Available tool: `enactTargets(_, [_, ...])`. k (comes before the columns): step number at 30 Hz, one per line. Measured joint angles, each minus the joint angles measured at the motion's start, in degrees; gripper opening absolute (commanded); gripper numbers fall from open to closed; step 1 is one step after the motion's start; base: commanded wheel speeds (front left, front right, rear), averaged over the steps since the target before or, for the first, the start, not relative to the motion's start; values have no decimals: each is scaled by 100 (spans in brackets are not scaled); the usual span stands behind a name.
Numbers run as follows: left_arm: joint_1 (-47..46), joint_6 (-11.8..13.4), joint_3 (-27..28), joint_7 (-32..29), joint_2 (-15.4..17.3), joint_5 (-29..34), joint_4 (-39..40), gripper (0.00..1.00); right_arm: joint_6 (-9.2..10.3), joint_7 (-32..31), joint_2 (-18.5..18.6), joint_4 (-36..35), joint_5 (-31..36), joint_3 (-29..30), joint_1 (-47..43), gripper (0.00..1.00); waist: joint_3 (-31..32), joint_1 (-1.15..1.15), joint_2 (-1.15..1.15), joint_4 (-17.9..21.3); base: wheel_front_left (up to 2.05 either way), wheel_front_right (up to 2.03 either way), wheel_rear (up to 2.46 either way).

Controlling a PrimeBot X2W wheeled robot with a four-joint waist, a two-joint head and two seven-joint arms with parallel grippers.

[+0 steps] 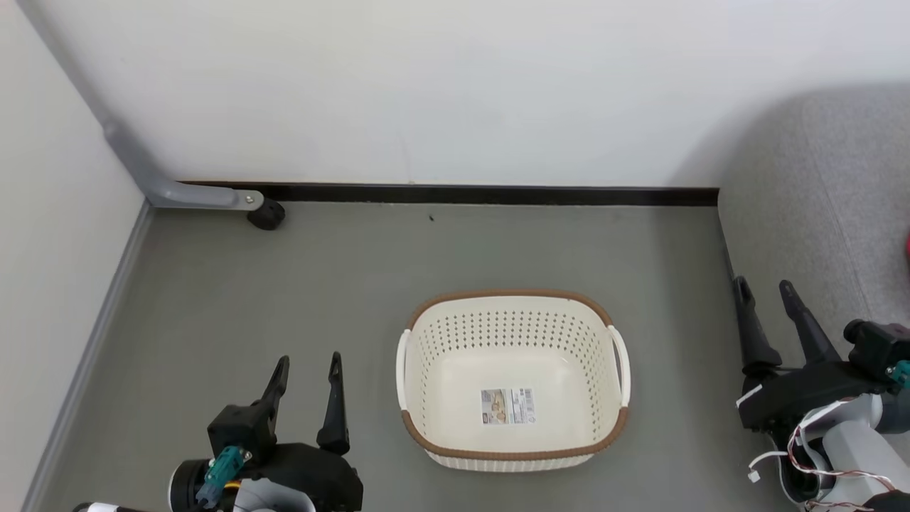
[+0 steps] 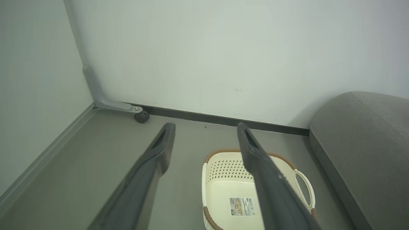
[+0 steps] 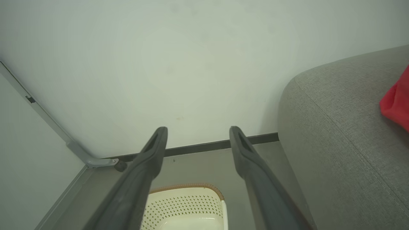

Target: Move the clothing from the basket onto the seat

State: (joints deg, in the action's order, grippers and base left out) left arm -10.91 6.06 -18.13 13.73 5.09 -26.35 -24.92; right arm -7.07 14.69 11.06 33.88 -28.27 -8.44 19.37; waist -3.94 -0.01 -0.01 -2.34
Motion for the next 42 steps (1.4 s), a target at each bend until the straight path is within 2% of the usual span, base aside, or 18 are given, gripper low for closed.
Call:
enactTargets(14, [120,-8,99,26,12,-81,-247,100,0,0,-178,-191,114,36,-469,100,384,0,0,-264,0,0,0])
enactTargets(42, [149,-62,302,54,21,-71,-517,100,0,0,-366,-256,442,112,-739,100,580,1,1,-327,0,0,0])
